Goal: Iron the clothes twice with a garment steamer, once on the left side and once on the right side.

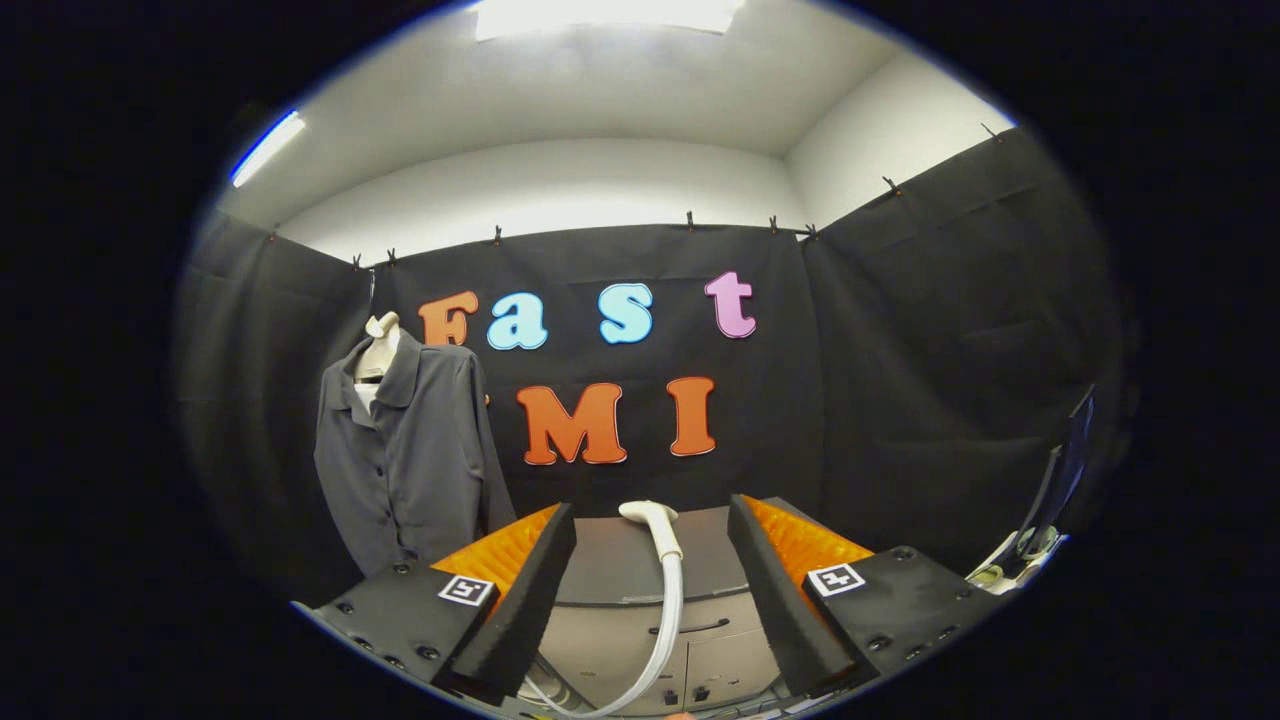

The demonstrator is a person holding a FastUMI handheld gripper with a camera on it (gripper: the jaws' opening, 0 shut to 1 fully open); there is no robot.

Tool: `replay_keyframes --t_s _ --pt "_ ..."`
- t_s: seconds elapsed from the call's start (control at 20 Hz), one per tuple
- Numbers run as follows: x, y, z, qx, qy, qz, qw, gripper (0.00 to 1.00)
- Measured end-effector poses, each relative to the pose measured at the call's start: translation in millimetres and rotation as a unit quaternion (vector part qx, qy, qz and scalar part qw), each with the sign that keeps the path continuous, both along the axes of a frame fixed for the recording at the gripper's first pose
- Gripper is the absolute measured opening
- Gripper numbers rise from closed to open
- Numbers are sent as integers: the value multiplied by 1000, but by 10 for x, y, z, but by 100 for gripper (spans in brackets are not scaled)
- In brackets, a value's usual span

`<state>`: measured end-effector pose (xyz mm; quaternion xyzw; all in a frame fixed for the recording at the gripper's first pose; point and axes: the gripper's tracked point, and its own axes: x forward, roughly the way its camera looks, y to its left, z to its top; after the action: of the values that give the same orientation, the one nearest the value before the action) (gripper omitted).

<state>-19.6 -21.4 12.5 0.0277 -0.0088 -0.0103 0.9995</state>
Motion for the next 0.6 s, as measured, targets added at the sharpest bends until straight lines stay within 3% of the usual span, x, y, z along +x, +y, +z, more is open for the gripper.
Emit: replay_keyframes --t_s 0.25,0.6 --pt "308 -76 164 -28 1 2 1000 98" --pt "1284 -60 107 -18 59 49 997 98"
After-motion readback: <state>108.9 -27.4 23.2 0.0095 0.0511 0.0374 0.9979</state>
